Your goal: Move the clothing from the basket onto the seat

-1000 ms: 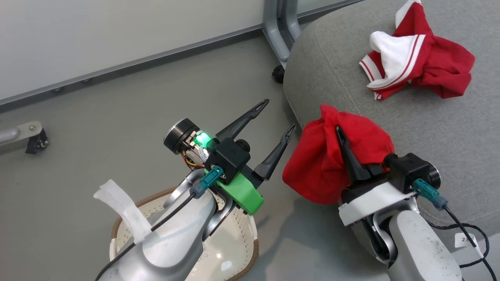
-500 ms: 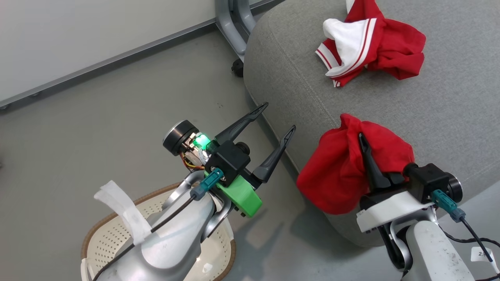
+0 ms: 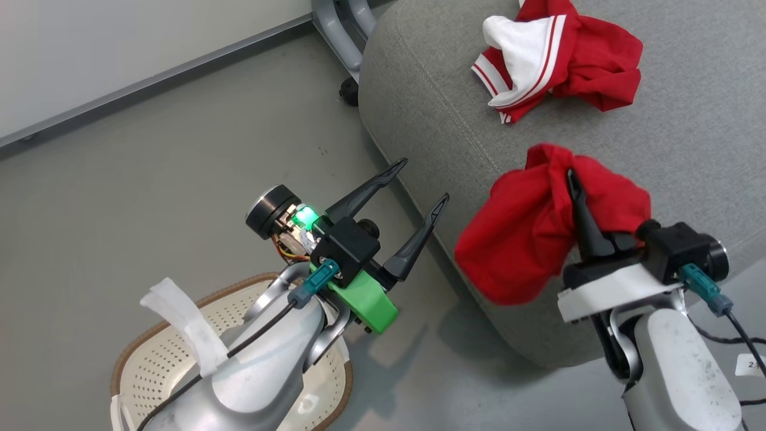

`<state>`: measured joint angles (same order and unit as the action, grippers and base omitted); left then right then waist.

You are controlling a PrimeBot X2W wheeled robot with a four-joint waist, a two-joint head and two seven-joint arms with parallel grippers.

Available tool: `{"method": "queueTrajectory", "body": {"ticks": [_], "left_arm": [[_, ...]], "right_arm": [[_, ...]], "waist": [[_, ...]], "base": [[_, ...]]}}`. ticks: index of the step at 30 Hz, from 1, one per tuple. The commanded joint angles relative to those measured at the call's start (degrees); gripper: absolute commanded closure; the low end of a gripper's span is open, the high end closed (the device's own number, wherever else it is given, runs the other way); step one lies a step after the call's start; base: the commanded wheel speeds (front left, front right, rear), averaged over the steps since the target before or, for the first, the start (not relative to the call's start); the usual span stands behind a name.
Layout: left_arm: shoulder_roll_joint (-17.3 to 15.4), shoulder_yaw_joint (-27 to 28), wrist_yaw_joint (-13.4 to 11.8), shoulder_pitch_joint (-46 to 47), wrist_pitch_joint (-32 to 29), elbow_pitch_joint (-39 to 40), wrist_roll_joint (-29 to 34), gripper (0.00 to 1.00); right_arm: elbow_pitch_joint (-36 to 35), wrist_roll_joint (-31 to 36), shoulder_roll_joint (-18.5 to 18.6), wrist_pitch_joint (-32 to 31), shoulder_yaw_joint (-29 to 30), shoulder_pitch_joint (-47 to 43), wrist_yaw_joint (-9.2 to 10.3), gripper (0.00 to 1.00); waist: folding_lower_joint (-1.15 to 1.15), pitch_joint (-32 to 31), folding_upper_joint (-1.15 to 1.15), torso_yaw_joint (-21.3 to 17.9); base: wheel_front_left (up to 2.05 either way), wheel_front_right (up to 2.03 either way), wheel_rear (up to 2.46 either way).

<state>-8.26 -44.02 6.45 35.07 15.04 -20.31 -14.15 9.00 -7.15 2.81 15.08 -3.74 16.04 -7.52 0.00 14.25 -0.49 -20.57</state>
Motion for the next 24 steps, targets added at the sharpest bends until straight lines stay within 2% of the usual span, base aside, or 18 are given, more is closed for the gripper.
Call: {"method": "queueTrajectory", "body": {"ticks": [1,14,24], "left_arm": [[-0.7,0.2,-0.4,-0.1,0.2,0.3,0.0,0.0],[-3.3,0.7,-0.4,1.9,0.2,3.7,0.8,0.0],[-5.9,1.2,-0.3,4.6,-0.1,6.6,1.6,0.0]], "right_arm": [[-0.6,0.9,0.2,0.1,0.7,1.9,0.06,1.0],[-4.1,8.7,1.0,0.1,9.6,20.5,0.06,1.0],[-0.5,11.6,5.9,0.1,16.9,34.8,0.07,1.0]], "waist": [[0.0,1.1,0.49,0.2],[0.0,10.1,0.49,3.7],[0.0,18.2,0.49,6.5]], "base": [[0.0,0.0,0.0],[0.0,0.0,0.0],[0.0,0.0,0.0]]}}
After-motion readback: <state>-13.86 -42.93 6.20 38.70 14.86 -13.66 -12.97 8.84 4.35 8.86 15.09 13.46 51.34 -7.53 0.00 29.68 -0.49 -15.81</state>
